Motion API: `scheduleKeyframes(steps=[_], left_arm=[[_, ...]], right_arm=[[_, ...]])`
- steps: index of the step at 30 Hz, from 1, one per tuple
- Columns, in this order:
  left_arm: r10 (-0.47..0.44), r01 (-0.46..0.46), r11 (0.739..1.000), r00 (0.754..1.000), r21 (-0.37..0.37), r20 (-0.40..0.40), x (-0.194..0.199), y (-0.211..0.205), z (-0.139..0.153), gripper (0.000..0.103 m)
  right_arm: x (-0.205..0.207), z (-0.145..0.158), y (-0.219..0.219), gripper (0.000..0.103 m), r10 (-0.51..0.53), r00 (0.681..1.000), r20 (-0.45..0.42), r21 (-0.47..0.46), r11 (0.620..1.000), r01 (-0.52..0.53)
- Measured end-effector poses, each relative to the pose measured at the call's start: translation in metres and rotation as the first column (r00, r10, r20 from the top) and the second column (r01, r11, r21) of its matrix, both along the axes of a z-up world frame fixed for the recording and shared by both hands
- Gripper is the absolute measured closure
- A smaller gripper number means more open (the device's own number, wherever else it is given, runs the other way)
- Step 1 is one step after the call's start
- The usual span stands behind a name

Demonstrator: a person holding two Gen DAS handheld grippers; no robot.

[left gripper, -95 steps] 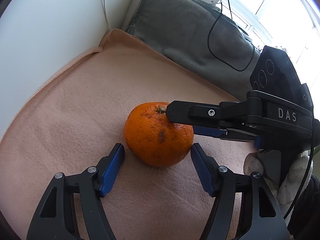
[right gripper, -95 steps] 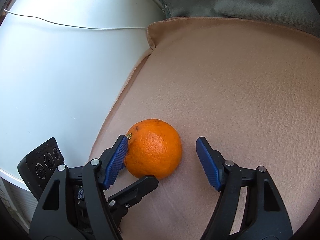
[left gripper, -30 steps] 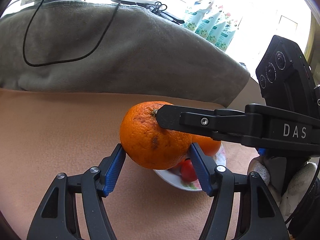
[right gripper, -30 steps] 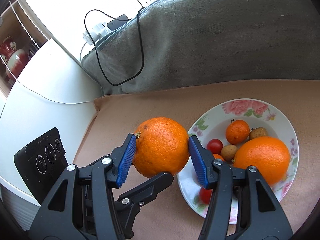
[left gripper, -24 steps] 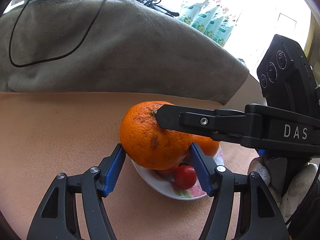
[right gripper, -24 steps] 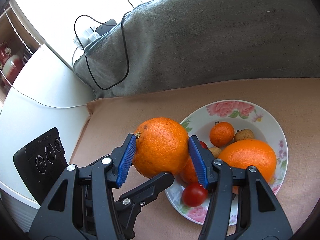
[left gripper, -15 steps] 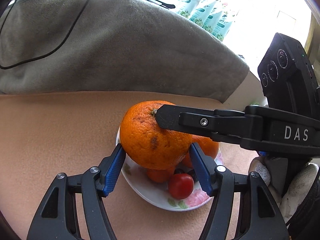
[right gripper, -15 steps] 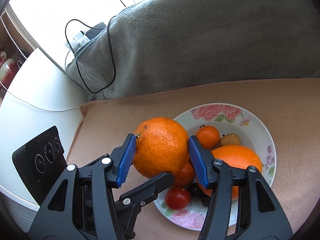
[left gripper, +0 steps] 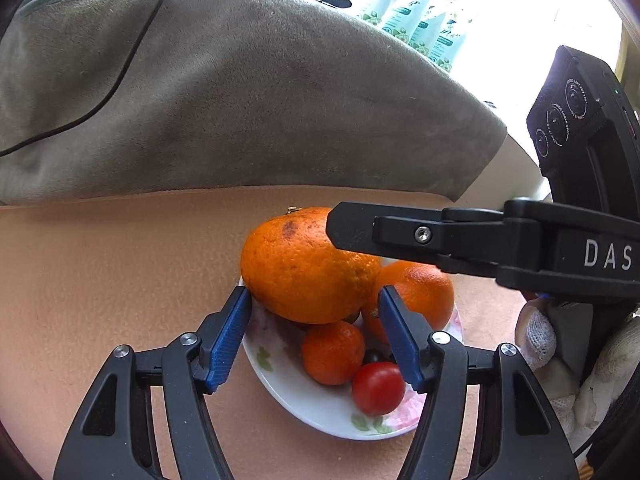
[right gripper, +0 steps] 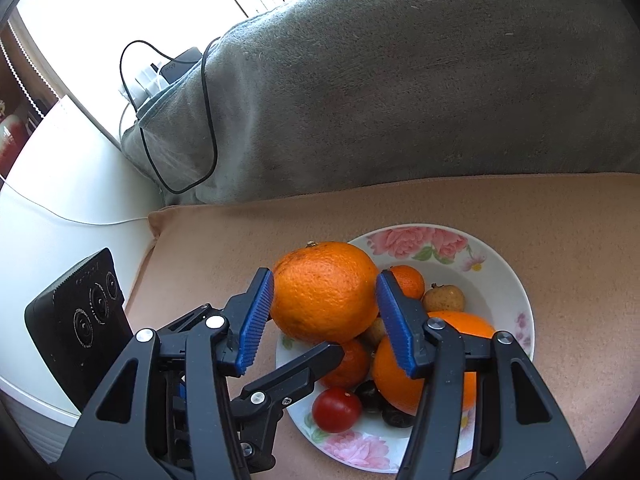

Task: Organize fruits
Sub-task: 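Lower the mandarin onto the plate and open both tools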

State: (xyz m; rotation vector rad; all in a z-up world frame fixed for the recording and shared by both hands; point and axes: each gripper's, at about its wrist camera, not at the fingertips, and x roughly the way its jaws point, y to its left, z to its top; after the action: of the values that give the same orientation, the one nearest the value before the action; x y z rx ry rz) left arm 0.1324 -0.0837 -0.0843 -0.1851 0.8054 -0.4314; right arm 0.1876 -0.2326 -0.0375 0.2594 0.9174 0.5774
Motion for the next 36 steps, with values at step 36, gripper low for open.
scheduleKeyframes(steps=[36], left_arm=[[-0.006,0.006,1.000,1.000,0.030,0.019,-0.012,0.000,0.014,0.037]], right_arm=[[-0.028,0.013,-0.038,0.025,-0.109,0.991,0.075,-0.022,0.994,0.111]])
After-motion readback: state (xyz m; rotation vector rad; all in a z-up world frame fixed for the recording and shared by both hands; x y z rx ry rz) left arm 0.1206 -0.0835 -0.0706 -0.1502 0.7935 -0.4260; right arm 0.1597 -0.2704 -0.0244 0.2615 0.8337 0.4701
